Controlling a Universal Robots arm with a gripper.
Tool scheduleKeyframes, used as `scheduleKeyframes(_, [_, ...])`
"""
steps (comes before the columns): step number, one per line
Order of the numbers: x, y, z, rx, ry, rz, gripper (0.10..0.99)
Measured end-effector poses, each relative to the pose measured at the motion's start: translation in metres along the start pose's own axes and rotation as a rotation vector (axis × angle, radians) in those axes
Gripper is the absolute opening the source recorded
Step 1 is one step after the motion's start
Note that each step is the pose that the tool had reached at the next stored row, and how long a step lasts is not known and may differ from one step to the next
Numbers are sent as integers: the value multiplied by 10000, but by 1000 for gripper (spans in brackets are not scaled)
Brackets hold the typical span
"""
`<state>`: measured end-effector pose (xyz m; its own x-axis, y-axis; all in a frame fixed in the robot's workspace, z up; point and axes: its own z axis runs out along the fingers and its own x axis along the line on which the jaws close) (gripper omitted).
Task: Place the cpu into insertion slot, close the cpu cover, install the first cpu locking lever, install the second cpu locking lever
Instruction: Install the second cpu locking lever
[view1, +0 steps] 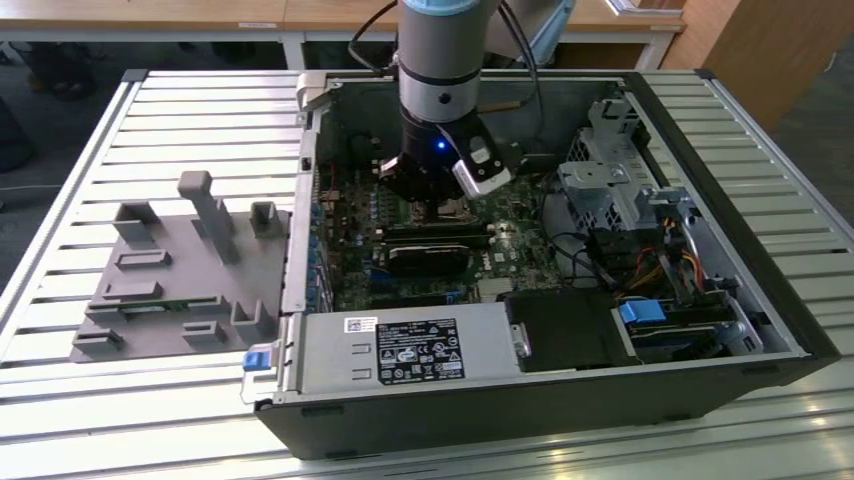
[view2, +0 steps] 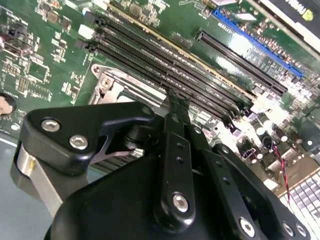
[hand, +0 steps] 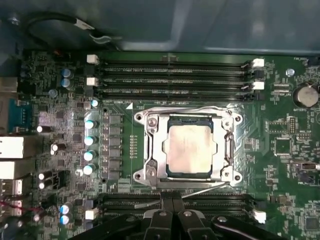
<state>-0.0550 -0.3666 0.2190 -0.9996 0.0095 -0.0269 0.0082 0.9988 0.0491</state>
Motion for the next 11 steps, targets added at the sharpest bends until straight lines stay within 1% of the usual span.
scheduleKeyframes(2, [3,-27,2,-263,0,8,106])
scheduleKeyframes(3, [5,-45,2,-328,1,10,106])
scheduleKeyframes(5, [12,-78,2,-396,1,11,106])
scheduleKeyframes(7, [38,-102,1,-451,2,14,106])
scheduleKeyframes(11, [91,-114,4,-563,3,16,106])
